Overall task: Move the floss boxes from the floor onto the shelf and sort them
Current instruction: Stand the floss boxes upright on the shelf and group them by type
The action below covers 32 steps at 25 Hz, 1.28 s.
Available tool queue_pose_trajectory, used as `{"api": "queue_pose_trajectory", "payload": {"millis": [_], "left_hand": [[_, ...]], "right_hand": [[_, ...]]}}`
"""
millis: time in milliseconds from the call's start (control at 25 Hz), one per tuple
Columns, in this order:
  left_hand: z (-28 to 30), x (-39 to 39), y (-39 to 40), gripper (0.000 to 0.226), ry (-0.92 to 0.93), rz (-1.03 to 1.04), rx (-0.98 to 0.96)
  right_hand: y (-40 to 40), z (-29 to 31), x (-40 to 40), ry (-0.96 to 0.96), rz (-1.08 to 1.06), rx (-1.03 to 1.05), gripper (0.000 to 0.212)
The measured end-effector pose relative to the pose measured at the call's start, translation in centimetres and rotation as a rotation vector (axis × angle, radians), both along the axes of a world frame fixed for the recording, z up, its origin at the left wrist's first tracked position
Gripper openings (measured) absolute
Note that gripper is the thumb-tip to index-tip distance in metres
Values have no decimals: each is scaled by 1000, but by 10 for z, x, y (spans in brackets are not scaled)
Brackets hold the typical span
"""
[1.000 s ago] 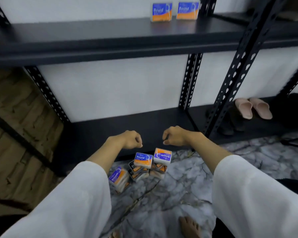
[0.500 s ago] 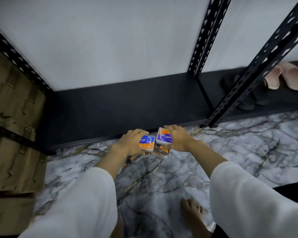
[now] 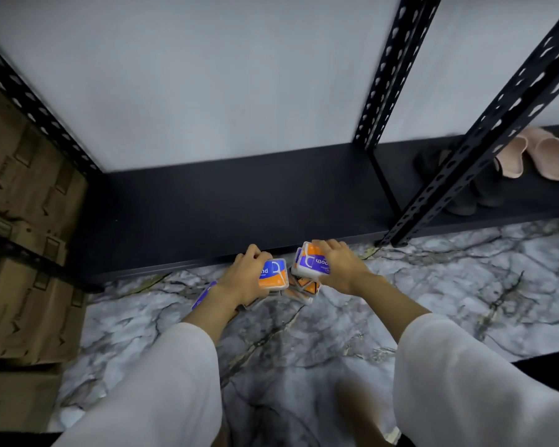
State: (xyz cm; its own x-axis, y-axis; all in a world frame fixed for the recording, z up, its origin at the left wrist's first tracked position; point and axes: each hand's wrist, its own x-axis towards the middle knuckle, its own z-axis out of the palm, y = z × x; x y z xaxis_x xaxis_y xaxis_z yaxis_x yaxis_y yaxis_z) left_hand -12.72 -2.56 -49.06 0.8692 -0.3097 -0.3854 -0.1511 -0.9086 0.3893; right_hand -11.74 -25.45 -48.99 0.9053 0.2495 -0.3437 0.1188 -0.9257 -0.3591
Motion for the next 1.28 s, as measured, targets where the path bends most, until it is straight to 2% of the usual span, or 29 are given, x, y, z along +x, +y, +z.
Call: {"api": "queue_pose_trajectory", "payload": {"millis": [160, 480, 920, 1080, 1280], "left_hand": [[49, -10, 3, 74, -112, 44, -70], [193, -31, 27, 75, -373, 59, -158], [394, -33, 55, 70, -861, 55, -274], [435, -12, 71, 68, -910, 90, -337], [449, 28, 93, 72, -898, 149, -331]], "right_hand": [[-2, 44, -8, -94, 0, 20, 84], [8, 187, -29, -401, 51, 103, 83], [21, 376, -27, -848, 76, 159, 80], [27, 418, -6, -920, 67, 168, 79], [36, 438, 34, -926, 63, 177, 80]]}}
